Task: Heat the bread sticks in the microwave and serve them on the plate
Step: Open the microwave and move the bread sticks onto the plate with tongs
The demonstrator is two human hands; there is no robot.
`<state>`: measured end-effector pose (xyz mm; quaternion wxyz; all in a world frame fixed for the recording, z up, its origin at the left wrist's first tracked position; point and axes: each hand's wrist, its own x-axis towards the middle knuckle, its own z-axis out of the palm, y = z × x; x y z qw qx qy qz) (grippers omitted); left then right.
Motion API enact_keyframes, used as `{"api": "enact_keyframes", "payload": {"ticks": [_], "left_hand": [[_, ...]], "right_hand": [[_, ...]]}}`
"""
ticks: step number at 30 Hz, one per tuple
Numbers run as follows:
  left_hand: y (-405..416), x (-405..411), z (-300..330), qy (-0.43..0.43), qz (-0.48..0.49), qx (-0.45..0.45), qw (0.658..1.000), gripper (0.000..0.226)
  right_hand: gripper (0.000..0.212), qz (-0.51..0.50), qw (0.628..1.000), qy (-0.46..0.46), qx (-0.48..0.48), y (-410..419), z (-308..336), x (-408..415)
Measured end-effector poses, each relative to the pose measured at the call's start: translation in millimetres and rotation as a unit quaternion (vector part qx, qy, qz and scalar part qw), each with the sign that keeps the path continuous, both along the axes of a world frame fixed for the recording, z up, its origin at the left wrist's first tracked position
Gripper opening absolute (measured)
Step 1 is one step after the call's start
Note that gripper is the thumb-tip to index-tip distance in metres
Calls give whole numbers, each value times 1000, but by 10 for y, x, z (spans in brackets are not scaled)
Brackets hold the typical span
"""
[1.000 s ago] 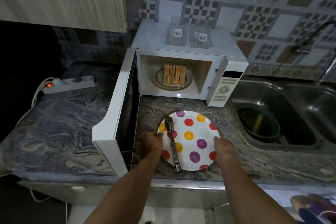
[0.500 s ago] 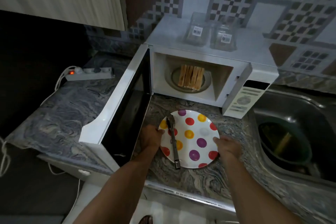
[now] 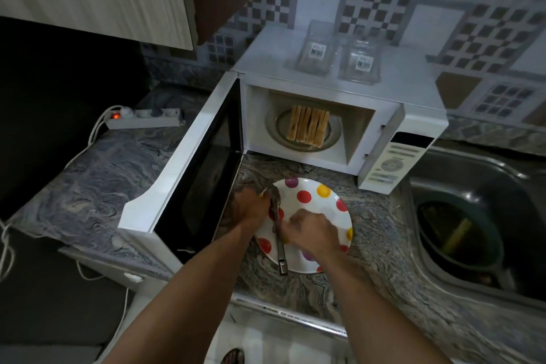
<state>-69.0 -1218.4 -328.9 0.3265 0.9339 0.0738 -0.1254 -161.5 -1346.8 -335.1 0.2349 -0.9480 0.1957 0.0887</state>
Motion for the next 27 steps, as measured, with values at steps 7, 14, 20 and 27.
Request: {"api": "enact_keyframes", "payload": {"ticks": [7,14,20,27], "left_hand": [[-48,51,-22,64,29,-164,984,46],[-237,154,56,180,10,-394,901,27],[-344,159,239,174,-43,-449,876,20],[-366,222,290,176,-35,-466,866,13]], "right_hand": [[32,12,999,-23,-25,174,-41,-20],[37,-93,986,-58,126,-40,120,-49],[52,-205,855,-102,465,-38,267,52],[54,-237,884,-109,388,139,279,-72]]}}
